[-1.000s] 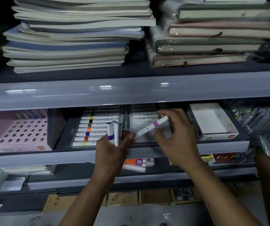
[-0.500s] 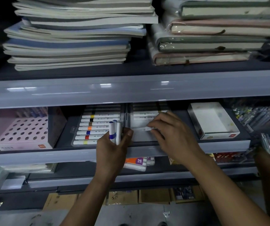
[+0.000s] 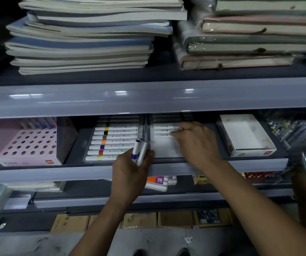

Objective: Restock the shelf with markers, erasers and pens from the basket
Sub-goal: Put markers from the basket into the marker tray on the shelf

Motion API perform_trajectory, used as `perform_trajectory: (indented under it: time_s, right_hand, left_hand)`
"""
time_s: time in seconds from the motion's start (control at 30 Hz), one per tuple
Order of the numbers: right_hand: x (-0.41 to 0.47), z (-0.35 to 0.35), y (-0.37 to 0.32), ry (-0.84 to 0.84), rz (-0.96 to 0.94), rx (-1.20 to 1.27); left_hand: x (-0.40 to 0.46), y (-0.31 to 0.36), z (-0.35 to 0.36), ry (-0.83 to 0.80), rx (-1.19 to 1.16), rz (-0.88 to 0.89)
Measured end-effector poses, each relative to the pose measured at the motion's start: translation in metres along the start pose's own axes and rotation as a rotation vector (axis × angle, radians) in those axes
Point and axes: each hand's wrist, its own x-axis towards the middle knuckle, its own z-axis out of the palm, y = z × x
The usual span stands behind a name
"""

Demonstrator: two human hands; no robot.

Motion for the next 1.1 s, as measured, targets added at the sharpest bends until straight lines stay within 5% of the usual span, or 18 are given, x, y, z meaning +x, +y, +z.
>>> perform_trajectory:
  time_s: [0.23,0.47,0.77,1.1]
  right_hand:
    - [-0.005,0.006,0.0,0.053,0.013,0.078]
    - [-0.025,0.006,-0.016,0.215,0.003,0.396]
    - [-0.035,-0.008,-0.055,-0.119,0.196,1.015]
    - [-0.034,-0.019,-0.035,-0.068,0.35,1.292]
  left_hand:
    - [0.0,0.002,-0.002,-0.016,-0.056,-0.046]
    - [0.001,0.019,-0.011,-0.267,-0.52,-0.27]
    - [0.002,0.025,-0.007,-0.442,-0.773,-0.394]
    - [0.006,0.012,-0.003,-0.298,-0.589,-0.365]
